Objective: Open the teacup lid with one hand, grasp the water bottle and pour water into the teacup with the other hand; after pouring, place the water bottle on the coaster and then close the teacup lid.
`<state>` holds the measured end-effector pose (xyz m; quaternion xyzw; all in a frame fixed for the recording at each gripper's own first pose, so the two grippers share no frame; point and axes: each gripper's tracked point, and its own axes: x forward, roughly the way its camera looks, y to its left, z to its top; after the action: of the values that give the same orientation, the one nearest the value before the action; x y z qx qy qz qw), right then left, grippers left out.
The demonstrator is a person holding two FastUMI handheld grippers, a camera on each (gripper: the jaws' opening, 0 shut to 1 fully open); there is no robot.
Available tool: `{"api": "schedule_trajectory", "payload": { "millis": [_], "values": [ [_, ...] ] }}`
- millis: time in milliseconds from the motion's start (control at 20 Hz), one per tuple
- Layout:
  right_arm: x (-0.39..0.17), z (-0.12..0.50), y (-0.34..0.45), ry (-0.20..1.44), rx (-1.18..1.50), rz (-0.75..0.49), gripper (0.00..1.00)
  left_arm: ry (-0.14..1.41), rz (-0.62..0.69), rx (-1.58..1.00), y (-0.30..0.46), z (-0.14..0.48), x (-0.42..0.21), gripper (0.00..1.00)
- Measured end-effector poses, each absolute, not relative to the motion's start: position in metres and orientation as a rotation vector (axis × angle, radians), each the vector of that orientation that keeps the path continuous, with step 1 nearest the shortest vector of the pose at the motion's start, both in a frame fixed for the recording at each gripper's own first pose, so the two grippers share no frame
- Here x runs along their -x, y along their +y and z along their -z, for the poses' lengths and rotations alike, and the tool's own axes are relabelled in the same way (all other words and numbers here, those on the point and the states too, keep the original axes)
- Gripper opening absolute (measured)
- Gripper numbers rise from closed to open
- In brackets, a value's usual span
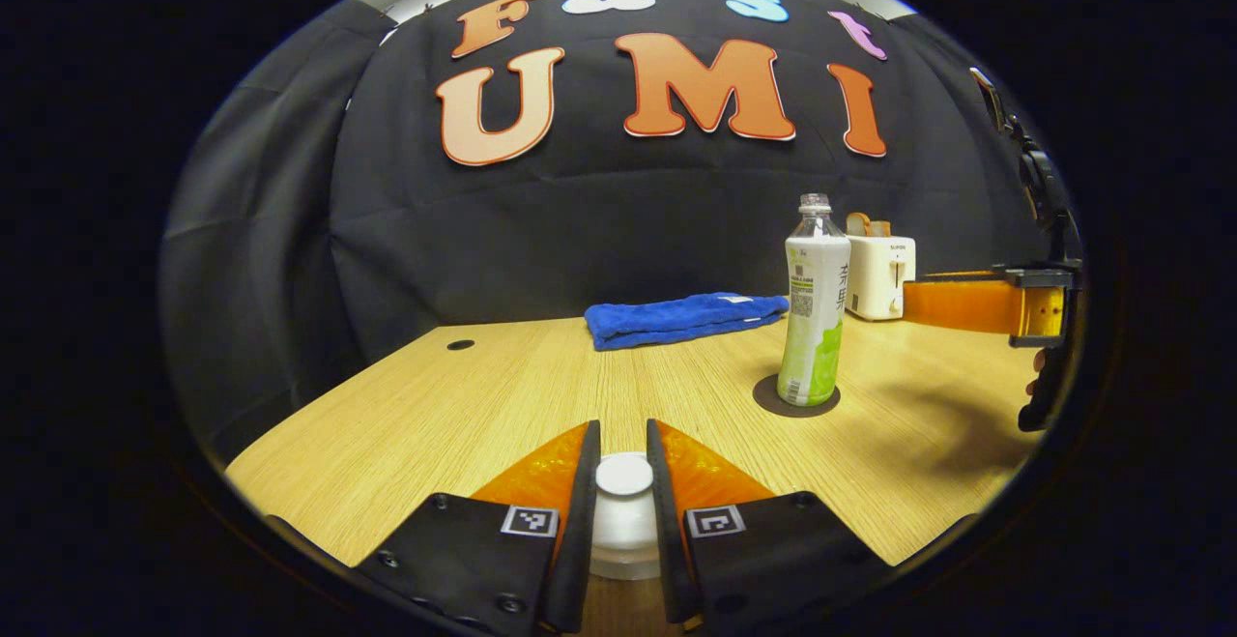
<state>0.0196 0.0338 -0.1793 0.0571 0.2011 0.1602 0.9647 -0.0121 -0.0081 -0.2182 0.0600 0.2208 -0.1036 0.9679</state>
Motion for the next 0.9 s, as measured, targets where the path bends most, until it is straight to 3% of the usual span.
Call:
{"api": "schedule_trajectory", "payload": {
  "millis": [200,300,400,500,550,600,700,900],
  "values": [
    [-0.012,0.169,0.032,0.393,-0.113,-0.31,0.97,0.455,0.212,-0.135,-0.009,0.216,0.016,0.34],
    [-0.009,0.158,0.029,0.37,-0.11,-0.305,0.96,0.448,0.21,-0.136,-0.007,0.211,0.017,0.42],
    [-0.008,0.146,0.025,0.342,-0.106,-0.289,0.97,0.424,0.198,-0.141,-0.006,0.2,0.016,0.43],
    [-0.009,0.133,0.019,0.302,-0.099,-0.267,0.96,0.373,0.189,-0.132,-0.006,0.181,0.014,0.48],
    [-0.009,0.125,0.014,0.282,-0.095,-0.251,0.97,0.339,0.184,-0.122,-0.007,0.165,0.012,0.6],
    [-0.009,0.118,0.01,0.262,-0.089,-0.236,0.97,0.299,0.178,-0.11,-0.009,0.149,0.01,0.57],
    [-0.009,0.104,0.003,0.225,-0.065,-0.21,0.97,0.227,0.172,-0.083,-0.014,0.121,0.004,0.72],
    [-0.007,0.084,-0.008,0.186,-0.003,-0.154,0.97,0.114,0.169,-0.029,-0.026,0.067,-0.002,0.77]
  ]
}}
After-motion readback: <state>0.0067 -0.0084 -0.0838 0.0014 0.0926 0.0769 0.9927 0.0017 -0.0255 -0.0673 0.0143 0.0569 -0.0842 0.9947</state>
